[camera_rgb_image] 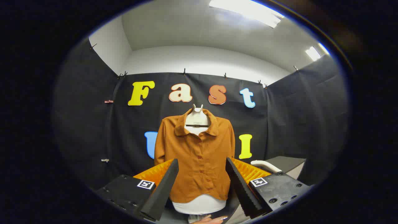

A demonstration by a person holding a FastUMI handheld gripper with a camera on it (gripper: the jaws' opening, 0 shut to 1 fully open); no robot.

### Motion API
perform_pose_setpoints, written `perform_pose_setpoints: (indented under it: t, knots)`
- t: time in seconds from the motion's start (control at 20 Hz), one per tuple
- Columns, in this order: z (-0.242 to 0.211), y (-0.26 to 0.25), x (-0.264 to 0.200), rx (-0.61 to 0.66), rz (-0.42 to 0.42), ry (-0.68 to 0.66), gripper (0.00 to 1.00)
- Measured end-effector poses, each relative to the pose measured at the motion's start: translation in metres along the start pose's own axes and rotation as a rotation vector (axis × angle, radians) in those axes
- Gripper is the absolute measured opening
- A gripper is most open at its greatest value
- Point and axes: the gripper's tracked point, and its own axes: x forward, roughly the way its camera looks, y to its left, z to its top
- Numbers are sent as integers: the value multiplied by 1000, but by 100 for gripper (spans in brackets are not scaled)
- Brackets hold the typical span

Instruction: Iron the clothes twice with a garment steamer, once on the left side and once on the right side.

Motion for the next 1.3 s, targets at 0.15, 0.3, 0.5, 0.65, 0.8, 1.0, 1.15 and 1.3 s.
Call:
perform_pose_setpoints:
  t: [0.15, 0.3, 0.5, 0.65, 0.8, 1.0, 1.15, 1.3]
  knots:
    - [-6, 0, 4, 1, 18, 26, 98]
    - [-6, -8, 8, 2, 8, 21, 97]
    - [-6, -13, 12, -16, -6, 29, 97]
    - [-8, -15, 16, -32, -16, 39, 97]
    - [-9, -12, 17, -34, -10, 44, 97]
    - [-12, -10, 19, -36, -14, 45, 96]
    - [-16, -8, 22, -42, -25, 60, 96]
    - [-17, -5, 24, -50, -36, 63, 96]
